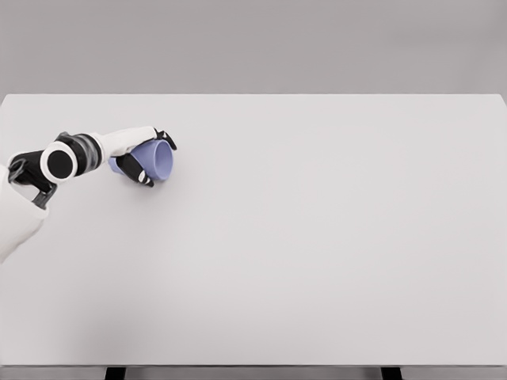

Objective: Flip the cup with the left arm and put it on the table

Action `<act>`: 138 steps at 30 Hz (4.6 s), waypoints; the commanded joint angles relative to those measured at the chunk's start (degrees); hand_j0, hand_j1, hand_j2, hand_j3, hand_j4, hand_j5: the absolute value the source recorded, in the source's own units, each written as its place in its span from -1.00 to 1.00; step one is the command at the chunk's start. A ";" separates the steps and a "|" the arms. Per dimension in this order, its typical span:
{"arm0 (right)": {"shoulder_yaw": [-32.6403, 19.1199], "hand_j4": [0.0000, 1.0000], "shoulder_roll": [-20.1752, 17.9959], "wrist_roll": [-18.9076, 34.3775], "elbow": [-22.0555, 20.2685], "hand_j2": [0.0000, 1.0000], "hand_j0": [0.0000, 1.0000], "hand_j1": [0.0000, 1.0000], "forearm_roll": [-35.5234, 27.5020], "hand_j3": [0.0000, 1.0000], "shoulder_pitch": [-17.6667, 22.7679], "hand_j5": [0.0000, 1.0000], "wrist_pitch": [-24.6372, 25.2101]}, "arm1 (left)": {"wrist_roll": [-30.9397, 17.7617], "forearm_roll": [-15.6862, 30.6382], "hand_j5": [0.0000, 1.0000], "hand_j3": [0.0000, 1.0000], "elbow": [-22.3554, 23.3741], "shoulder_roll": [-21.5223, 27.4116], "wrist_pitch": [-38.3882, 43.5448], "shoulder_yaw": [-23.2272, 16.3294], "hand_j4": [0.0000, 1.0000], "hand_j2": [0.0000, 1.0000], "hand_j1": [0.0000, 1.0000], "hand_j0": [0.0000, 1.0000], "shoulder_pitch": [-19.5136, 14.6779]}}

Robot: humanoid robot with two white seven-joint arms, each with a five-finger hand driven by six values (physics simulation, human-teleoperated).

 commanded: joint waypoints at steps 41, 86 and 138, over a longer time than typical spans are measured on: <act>0.00 1.00 0.00 0.01 -0.01 1.00 1.00 1.00 -0.03 1.00 0.00 1.00 0.08 | 0.08 17.54 0.02 0.02 1.51 -12.55 -5.46 32.77 0.02 0.02 0.02 0.02 11.07; 0.00 1.00 0.00 0.01 -0.01 1.00 1.00 1.00 -0.03 1.00 0.00 1.00 -0.01 | 0.81 34.06 0.05 0.05 13.90 -20.19 -37.27 40.60 0.05 0.05 0.05 0.05 21.80; 0.00 1.00 0.00 0.01 -0.01 1.00 1.00 1.00 0.06 1.00 0.00 1.00 -0.01 | 0.72 39.43 0.97 0.97 19.61 -19.84 -35.51 40.07 0.97 0.97 0.97 0.97 22.68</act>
